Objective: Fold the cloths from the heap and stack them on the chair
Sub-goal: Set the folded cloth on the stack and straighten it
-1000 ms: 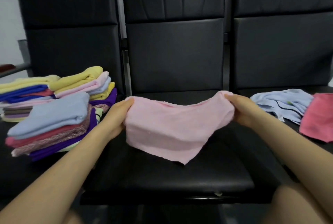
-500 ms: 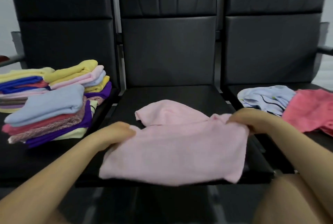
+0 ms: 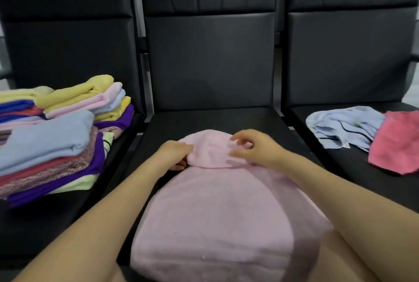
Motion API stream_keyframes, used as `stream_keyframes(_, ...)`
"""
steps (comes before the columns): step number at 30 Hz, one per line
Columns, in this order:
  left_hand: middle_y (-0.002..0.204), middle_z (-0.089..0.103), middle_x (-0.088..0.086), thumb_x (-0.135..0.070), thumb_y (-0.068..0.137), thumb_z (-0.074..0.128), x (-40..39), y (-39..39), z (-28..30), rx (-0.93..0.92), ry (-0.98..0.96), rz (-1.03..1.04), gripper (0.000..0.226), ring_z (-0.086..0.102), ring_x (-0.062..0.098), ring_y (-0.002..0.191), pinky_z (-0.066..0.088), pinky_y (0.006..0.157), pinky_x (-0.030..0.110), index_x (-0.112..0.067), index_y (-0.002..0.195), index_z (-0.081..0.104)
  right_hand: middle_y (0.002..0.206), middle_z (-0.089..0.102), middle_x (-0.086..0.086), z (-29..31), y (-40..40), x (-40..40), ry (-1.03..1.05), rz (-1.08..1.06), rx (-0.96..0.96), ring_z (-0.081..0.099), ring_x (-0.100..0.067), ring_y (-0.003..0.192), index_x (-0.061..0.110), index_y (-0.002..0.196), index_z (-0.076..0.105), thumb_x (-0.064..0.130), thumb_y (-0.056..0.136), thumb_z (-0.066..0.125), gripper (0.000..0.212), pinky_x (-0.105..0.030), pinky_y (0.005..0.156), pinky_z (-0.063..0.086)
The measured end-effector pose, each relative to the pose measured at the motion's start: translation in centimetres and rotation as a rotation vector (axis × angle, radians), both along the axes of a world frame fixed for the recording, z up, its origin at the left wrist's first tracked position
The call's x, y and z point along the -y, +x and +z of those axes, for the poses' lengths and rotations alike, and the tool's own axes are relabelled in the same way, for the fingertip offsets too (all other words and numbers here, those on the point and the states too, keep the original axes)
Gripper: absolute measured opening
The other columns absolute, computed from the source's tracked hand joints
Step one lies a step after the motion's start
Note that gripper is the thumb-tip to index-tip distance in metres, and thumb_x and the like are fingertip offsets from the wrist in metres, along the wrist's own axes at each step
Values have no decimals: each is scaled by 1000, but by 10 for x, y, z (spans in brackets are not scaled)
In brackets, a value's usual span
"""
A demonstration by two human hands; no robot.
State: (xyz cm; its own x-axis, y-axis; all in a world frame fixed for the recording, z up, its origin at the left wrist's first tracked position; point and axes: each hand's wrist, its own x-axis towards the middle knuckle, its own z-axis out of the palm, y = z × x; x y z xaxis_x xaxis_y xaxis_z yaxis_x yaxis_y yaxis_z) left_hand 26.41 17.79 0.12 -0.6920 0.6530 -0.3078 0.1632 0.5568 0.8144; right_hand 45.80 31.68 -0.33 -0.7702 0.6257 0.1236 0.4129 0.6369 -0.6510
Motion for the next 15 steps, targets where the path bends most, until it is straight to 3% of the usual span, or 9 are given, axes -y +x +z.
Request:
stream_keyframes(2, 86, 63, 5, -21, 93, 56, -4, -4, 0, 42, 84, 27, 5, 61, 16, 75, 52, 60, 24, -19, 92, 61, 103, 56, 12, -9, -18, 14, 178, 145, 110, 49, -5, 100, 34, 112, 64, 47, 77, 75, 39, -21, 85, 43)
stream_keyframes(4, 81, 63, 5, -22, 95, 55, -6, -12, -1, 24, 144, 54, 13, 60, 15, 70, 52, 63, 23, -19, 85, 63, 100, 58, 8, -18, -32, 21, 315, 206, 159, 48, -8, 97, 28, 106, 65, 44, 83, 70, 29, -26, 85, 42)
stream_keyframes(6, 79, 63, 7, -27, 97, 52, -7, -18, -2, 8, 170, 66, 22, 60, 15, 68, 52, 64, 24, -16, 83, 64, 81, 58, 7, -22, -36, 21, 243, 186, 64, 50, -9, 80, 19, 85, 64, 35, 89, 65, 17, -27, 75, 44)
stream_keyframes(8, 78, 63, 8, -29, 99, 50, -6, -24, -3, 35, 186, 83, 27, 60, 17, 68, 52, 63, 25, -13, 84, 65, 64, 52, 8, -18, -37, 20, 8, 90, -105, 45, -6, 63, 15, 71, 58, 29, 93, 61, 26, -23, 63, 41)
stream_keyframes(10, 78, 64, 7, -31, 101, 47, -6, -27, -5, 51, 206, 79, 32, 59, 17, 69, 52, 63, 25, -10, 87, 66, 64, 54, 8, -4, -34, 13, -271, -68, -346, 47, -6, 62, 18, 68, 59, 24, 94, 60, 27, -18, 59, 41)
stream_keyframes(13, 83, 67, 3, -35, 101, 45, -5, -26, -11, -73, 186, 3, 35, 62, 16, 77, 52, 70, 27, -13, 87, 68, 73, 68, 0, 17, -26, -19, -777, -425, -701, 63, -14, 71, 14, 78, 68, 27, 92, 63, 20, -25, 70, 51)
stream_keyframes(15, 86, 67, -1, -37, 100, 44, -6, -19, -15, -194, 130, -86, 35, 63, 15, 82, 51, 78, 32, -16, 87, 68, 84, 72, -2, 11, -15, -51, -986, -552, -873, 68, -16, 79, 11, 92, 68, 27, 93, 61, 18, -28, 75, 53)
